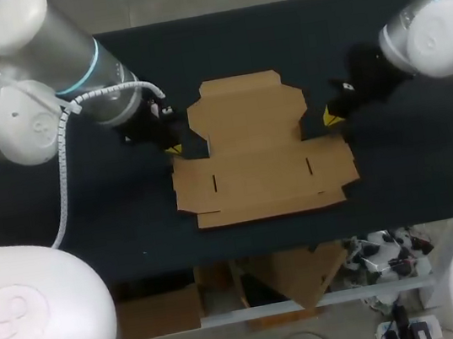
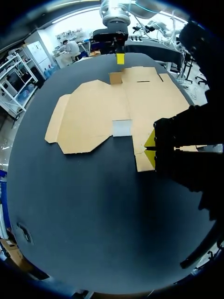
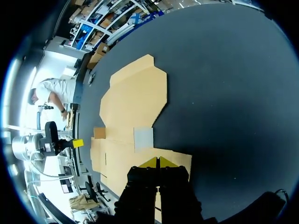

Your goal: Assemble the packaging by folding the flat box into shape, placing the metal phone stand inside, and closing the box properly

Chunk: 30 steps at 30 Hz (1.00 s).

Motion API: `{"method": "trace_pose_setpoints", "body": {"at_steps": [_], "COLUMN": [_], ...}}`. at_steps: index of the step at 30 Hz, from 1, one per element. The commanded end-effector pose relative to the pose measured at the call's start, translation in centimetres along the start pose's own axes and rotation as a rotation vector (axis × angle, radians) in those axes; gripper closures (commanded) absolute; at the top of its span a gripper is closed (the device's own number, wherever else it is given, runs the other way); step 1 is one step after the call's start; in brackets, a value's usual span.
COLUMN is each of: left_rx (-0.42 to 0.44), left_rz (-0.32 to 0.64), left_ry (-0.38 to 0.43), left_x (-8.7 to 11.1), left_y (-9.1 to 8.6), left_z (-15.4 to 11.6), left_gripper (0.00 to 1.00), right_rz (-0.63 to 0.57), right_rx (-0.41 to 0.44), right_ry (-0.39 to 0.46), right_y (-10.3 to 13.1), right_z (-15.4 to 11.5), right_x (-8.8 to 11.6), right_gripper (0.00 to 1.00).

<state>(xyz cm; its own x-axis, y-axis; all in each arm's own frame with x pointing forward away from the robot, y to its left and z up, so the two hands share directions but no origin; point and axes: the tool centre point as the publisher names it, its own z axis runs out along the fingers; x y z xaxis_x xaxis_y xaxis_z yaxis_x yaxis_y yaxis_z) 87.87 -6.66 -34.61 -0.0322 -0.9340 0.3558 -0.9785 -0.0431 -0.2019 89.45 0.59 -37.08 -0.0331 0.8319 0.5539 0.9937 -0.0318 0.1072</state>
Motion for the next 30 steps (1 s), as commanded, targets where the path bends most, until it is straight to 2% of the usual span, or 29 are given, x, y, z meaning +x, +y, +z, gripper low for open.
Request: {"method": "trace_pose_setpoints", "body": {"at_steps": [1,9,22,30], "left_rx": [0.017,0.028,0.037,0.010], "left_rz": [-0.008,-0.033,-0.053,-0.057], "left_ry": [-0.002,-0.010,0.016,0.053], "left_x": [-0.8,-1.6,-2.4,-2.2], "left_y": [2.1,5.6,12.6,14.7], "left_z": [-2.7,-4.4,-5.6,-5.3], "left_gripper": [1.00,1.00,1.00,1.00], "right_rz": [0.003,0.011,0.030,0.032], "right_rx": [0.006,0.009,-0.003,0.003], "right_ry": [0.017,0.007,0.020,0.016], "right_y": [-1.6,-4.6,-11.6,-14.6], "right_z": [-2.0,-3.2,-3.7,-4.2], "right_x": [0.1,-0.2,-1.0,-1.1], "right_gripper": [1.00,1.00,1.00,1.00]}}
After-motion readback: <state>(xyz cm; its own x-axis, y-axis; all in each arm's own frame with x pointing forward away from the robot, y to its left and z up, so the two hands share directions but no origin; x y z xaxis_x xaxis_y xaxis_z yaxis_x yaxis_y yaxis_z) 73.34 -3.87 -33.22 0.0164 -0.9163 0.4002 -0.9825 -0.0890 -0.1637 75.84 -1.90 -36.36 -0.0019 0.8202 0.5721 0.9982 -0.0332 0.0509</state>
